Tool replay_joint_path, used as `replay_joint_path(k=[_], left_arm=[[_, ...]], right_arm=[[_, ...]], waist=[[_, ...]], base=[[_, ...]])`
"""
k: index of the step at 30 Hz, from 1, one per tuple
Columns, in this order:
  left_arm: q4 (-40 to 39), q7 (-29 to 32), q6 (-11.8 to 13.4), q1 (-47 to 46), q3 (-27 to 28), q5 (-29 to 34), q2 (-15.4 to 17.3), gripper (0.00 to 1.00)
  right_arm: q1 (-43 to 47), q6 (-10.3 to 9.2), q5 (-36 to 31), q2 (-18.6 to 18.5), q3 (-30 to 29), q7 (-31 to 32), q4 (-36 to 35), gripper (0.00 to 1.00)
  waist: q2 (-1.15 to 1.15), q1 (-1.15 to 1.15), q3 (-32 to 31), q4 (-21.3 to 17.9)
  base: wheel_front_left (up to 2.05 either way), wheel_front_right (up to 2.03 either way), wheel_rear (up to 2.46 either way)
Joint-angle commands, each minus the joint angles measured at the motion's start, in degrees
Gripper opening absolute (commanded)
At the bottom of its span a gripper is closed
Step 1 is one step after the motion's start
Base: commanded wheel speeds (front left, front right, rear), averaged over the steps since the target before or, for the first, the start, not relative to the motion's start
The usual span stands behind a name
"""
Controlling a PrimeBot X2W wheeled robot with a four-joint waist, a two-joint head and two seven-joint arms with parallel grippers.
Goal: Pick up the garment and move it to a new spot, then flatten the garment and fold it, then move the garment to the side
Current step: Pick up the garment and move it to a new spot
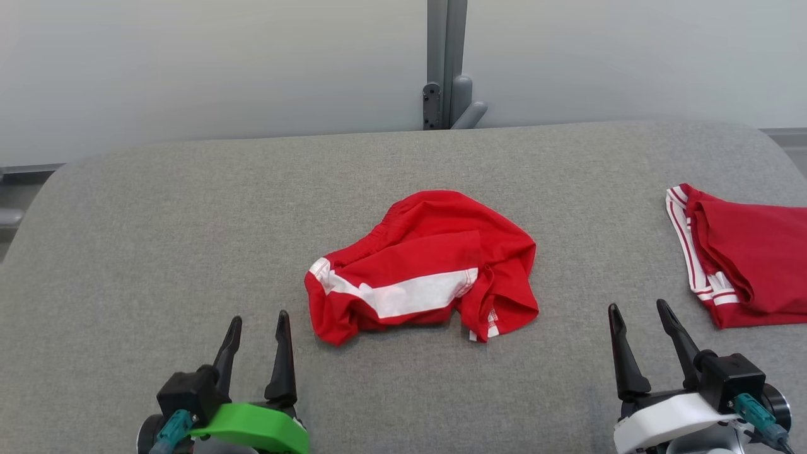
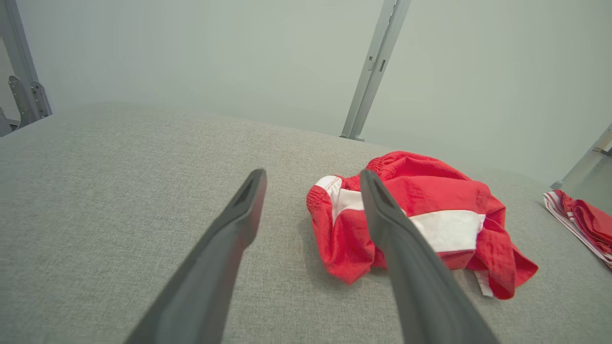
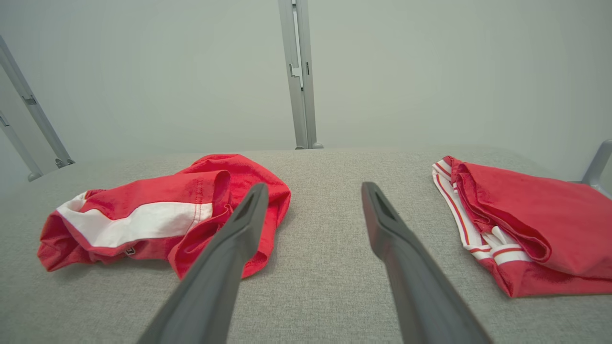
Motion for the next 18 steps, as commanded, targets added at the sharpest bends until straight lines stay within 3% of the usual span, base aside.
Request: replay_joint_path(k=[1, 18], left_arm=[[-0.7, -0.2, -0.1, 1.5, 0.3, 0.5, 0.1, 1.0], [-3.6, -0.2, 1.5, 5.5, 2.2, 2.1, 0.1, 1.0]], right_arm=[[0.8, -0.08, -0.1, -0.1, -0.1, 0.0, -0.2, 1.0], [1.5, -0.08, 1.3, -0.1, 0.5, -0.4, 1.3, 1.0]], waist=[[0.0, 0.0, -0.2, 0.3], [0.0, 0.0, -0.6, 0.9]], base=[[0.0, 0.0, 0.0], [0.0, 0.0, 0.0]])
